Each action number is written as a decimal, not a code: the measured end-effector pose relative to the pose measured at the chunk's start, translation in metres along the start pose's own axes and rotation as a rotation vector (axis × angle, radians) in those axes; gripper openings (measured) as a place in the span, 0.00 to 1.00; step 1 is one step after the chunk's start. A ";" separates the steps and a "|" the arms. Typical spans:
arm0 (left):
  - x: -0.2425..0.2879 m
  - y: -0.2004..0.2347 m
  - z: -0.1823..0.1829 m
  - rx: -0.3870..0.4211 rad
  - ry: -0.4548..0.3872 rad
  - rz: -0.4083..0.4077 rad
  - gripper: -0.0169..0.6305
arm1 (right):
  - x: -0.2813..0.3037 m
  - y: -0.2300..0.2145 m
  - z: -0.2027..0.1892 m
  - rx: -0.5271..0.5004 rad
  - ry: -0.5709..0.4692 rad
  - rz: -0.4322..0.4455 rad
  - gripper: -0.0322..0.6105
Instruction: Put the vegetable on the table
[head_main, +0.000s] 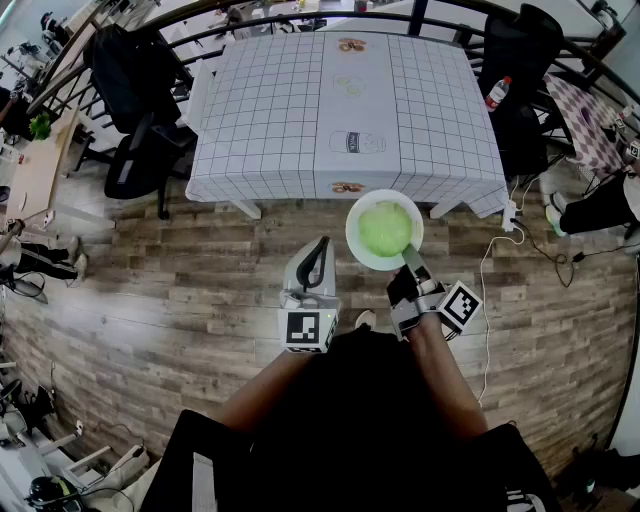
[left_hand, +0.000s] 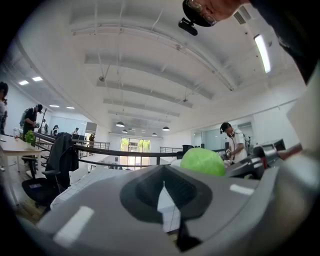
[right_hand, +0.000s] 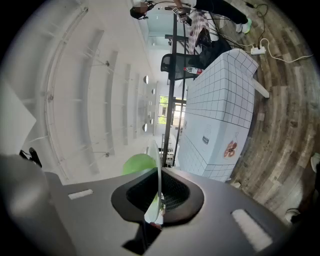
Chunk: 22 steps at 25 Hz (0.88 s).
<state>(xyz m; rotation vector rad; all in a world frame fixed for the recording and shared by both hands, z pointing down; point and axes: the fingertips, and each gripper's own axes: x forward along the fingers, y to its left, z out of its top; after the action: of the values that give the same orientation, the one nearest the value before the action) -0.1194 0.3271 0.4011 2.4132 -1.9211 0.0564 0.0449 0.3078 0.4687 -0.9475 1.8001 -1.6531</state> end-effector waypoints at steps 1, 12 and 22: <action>0.000 -0.002 0.001 0.003 -0.004 0.001 0.04 | -0.001 0.000 0.001 0.002 0.000 0.006 0.06; 0.006 -0.027 0.009 0.036 -0.017 0.058 0.04 | -0.021 -0.002 0.028 -0.021 0.035 0.028 0.06; -0.020 -0.061 -0.032 0.091 -0.107 0.140 0.04 | -0.058 -0.056 0.048 -0.084 0.062 0.103 0.06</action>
<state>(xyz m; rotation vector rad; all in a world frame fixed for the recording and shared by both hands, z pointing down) -0.0641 0.3622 0.4307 2.3786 -2.1787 0.0210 0.1257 0.3219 0.5137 -0.8322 1.9394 -1.5702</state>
